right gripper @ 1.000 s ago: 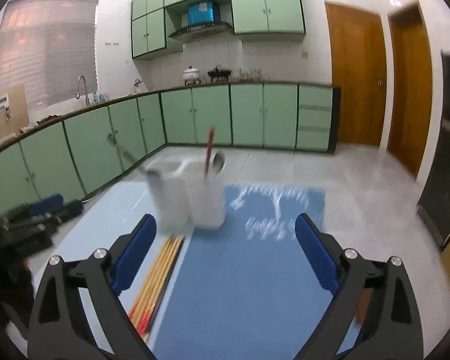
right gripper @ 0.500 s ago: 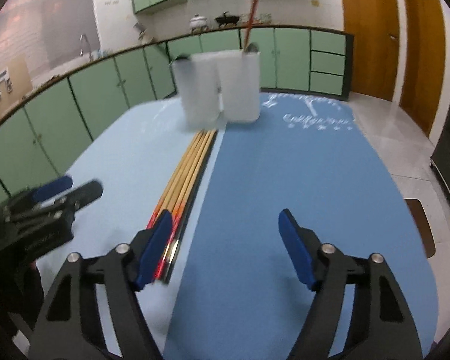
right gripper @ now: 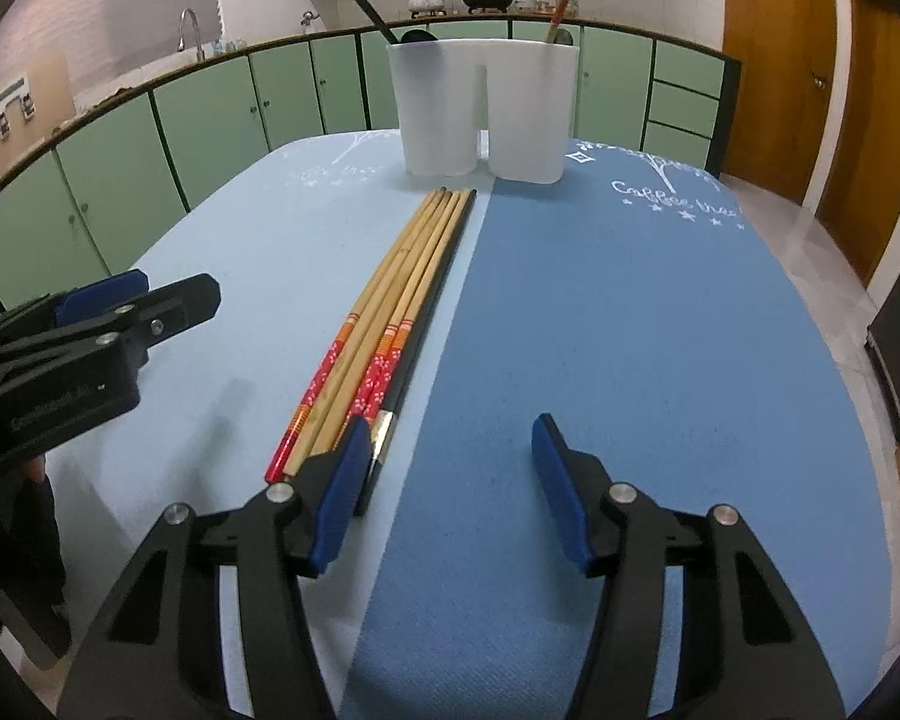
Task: Organize utensils
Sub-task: 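Move both tools back toward the remaining wooden chopsticks, then grasp the black chopstick with the right tool while the left tool grasps a red-patterned chopstick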
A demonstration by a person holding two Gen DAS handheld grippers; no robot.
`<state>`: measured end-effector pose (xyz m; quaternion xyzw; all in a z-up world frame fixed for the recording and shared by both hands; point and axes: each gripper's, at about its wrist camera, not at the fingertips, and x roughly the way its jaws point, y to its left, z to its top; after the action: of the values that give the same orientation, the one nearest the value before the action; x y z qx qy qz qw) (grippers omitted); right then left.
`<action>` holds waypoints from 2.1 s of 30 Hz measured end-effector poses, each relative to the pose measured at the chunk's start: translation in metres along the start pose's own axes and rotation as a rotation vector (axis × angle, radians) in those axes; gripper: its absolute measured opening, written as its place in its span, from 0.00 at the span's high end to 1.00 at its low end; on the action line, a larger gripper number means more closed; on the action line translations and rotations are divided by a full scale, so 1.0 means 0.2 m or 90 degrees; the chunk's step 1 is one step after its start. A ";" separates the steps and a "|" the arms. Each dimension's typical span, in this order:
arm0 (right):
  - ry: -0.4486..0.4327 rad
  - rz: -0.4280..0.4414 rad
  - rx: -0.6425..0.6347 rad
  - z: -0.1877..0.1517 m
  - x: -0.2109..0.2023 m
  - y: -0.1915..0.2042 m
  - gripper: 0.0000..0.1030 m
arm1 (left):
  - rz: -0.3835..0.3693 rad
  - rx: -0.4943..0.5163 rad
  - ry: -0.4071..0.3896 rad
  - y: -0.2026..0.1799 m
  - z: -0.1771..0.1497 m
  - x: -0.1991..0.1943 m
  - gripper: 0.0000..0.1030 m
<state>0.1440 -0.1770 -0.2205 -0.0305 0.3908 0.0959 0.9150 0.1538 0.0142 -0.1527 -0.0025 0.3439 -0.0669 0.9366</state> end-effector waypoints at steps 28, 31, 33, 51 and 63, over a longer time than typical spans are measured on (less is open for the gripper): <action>0.013 0.058 0.011 -0.03 -0.03 -0.02 0.57 | 0.004 0.008 0.004 -0.03 0.00 0.01 0.32; 0.009 0.051 -0.001 -0.04 -0.04 -0.01 0.57 | 0.004 0.009 0.006 -0.03 0.00 0.01 0.32; 0.011 0.053 -0.002 -0.04 -0.04 -0.01 0.57 | 0.004 0.007 0.008 -0.02 0.00 0.02 0.32; 0.010 0.041 0.008 -0.06 -0.04 -0.04 0.66 | -0.003 0.004 0.023 -0.06 -0.01 0.04 0.32; 0.004 0.020 0.009 -0.07 -0.04 -0.05 0.74 | -0.007 0.007 0.028 -0.07 -0.02 0.04 0.32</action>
<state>0.1310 -0.1902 -0.2238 -0.0185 0.3951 0.1074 0.9121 0.1555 0.0002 -0.1602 0.0020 0.3638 -0.0740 0.9285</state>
